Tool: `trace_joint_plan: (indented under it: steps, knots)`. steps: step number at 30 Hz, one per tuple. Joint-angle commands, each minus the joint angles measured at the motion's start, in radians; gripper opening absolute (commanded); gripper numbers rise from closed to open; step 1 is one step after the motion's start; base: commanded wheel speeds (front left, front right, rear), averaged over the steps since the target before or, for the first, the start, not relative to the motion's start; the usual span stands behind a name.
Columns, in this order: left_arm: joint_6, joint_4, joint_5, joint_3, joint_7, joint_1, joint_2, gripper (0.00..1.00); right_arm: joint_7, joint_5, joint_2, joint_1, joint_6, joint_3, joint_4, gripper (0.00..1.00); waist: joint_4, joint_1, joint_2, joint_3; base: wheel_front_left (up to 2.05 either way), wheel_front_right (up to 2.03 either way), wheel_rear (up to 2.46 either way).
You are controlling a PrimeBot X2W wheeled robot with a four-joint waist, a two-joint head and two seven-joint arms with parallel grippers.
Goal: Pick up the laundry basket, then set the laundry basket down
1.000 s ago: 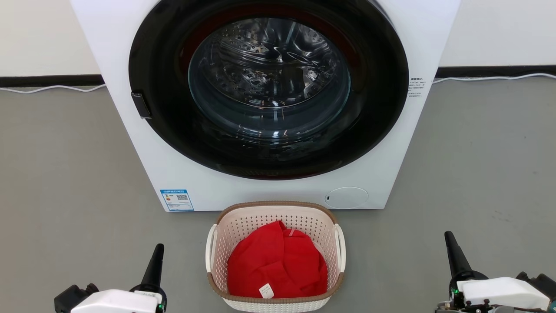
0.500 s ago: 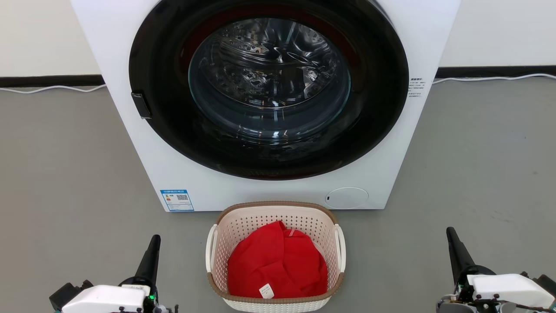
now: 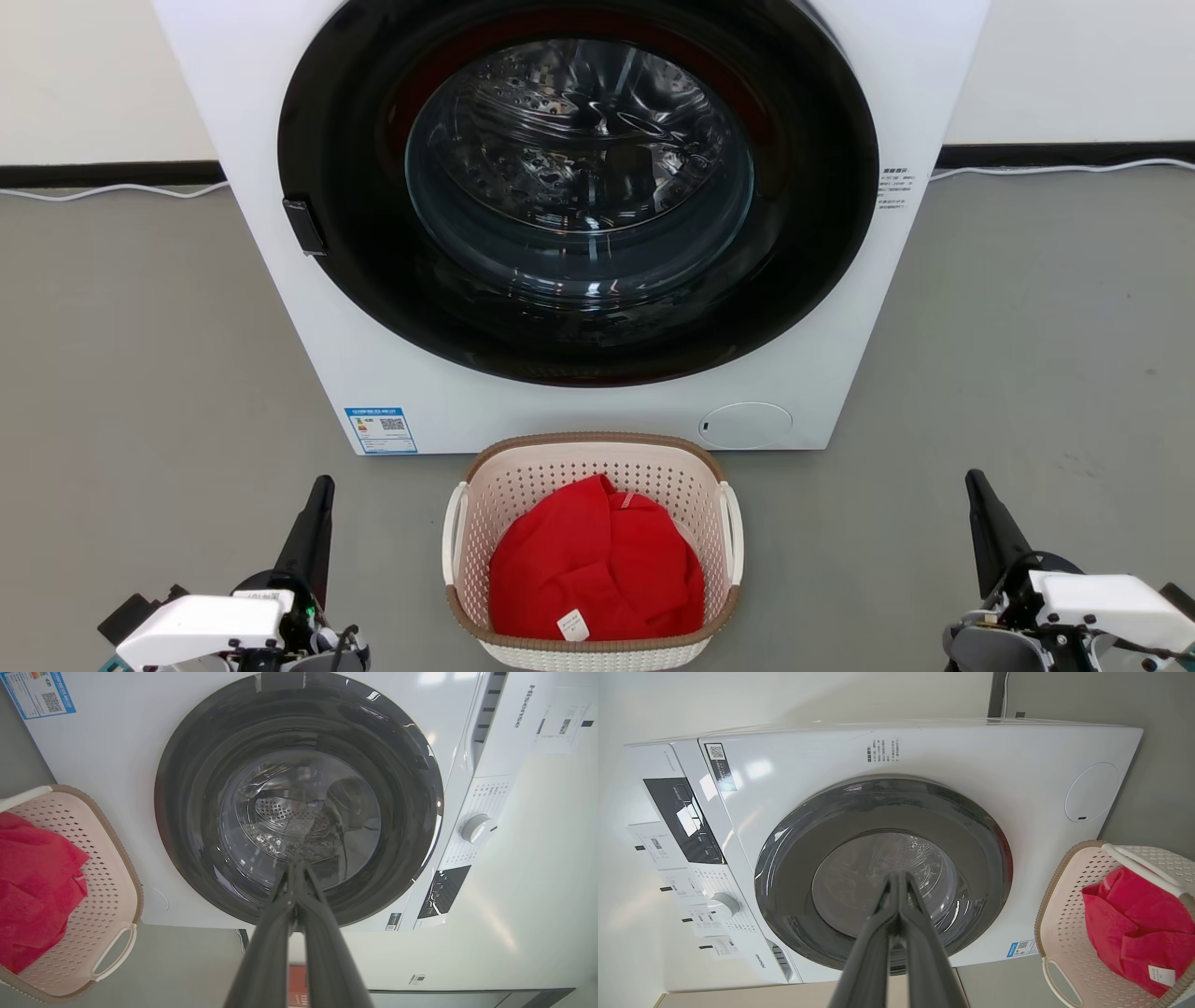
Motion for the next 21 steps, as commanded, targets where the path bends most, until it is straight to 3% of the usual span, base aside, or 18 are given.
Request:
trace_joint_plan:
  steps: [1,21]
  knots:
    - [-0.014,-0.021,-0.018,0.035,0.006,-0.053,0.015,0.00,0.011,0.018,-0.013,-0.052,0.007,0.015,-0.028,0.00,0.000,0.0000,-0.0001,0.000,0.00,0.00,0.00]
    - [-0.014,-0.021,-0.016,0.038,0.009,-0.053,0.013,0.00,0.016,0.013,-0.008,-0.053,0.007,0.009,-0.027,0.00,0.000,0.0000,-0.0001,0.000,0.00,0.00,0.00]
